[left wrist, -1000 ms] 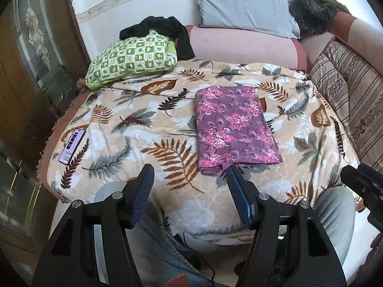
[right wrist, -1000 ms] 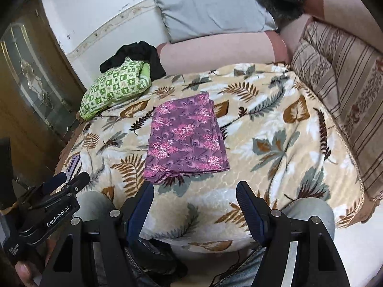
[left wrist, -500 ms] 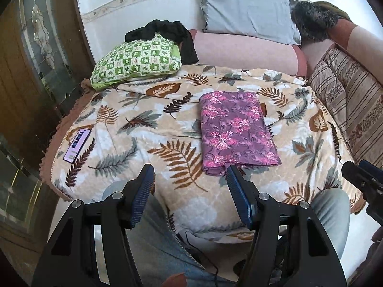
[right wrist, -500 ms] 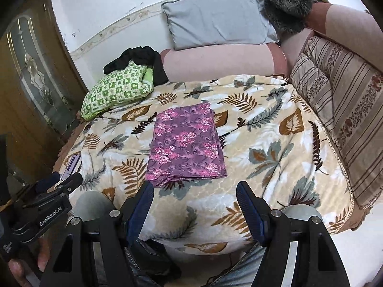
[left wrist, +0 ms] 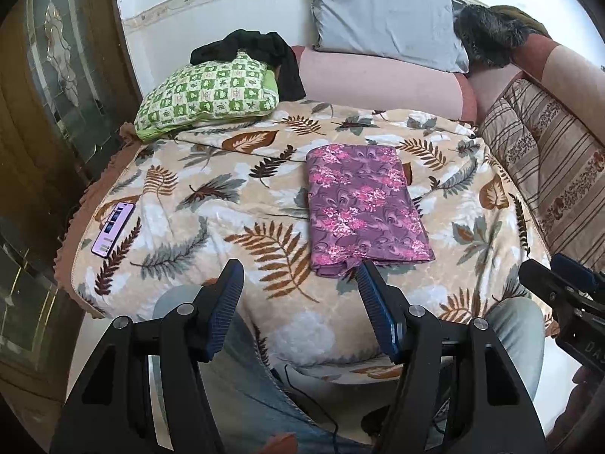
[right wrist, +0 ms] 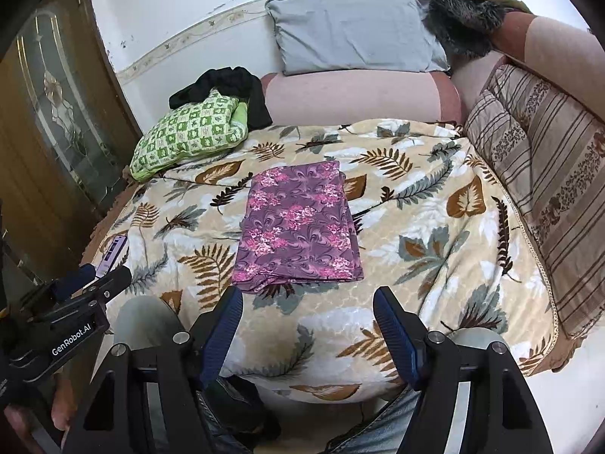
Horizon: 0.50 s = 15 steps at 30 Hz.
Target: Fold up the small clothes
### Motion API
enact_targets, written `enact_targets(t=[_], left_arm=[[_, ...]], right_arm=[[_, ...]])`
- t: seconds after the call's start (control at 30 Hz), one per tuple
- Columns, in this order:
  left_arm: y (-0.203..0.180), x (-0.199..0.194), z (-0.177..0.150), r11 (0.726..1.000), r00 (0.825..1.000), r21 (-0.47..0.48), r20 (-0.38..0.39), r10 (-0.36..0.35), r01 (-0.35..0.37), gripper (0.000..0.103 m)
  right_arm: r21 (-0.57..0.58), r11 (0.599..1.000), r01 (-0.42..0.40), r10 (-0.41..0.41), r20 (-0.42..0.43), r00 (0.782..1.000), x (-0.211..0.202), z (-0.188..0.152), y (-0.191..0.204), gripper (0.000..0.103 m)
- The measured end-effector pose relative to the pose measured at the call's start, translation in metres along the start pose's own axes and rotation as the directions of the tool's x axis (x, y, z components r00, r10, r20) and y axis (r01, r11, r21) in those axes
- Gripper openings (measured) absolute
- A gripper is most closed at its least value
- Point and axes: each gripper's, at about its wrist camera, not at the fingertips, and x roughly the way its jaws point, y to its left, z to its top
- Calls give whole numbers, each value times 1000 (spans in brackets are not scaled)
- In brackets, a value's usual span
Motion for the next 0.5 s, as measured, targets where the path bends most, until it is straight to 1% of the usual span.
enact_targets(t=[0.17, 0.37, 0.5], left_arm=[[-1, 2, 0, 1000, 1000, 17, -5, -4, 4, 63], [-3, 3, 0, 1000, 1000, 16, 0, 2, -2, 63], [-2, 6, -1, 1000, 1000, 17, -10, -1, 1, 63]], right_arm=[[6, 1000, 1, -1, -1, 1000, 2, 0, 0, 69], [9, 1000, 1, -1, -4, 1000, 4, -1, 2, 69], [6, 1000, 0, 0, -10, 1000, 6, -2, 2, 69]])
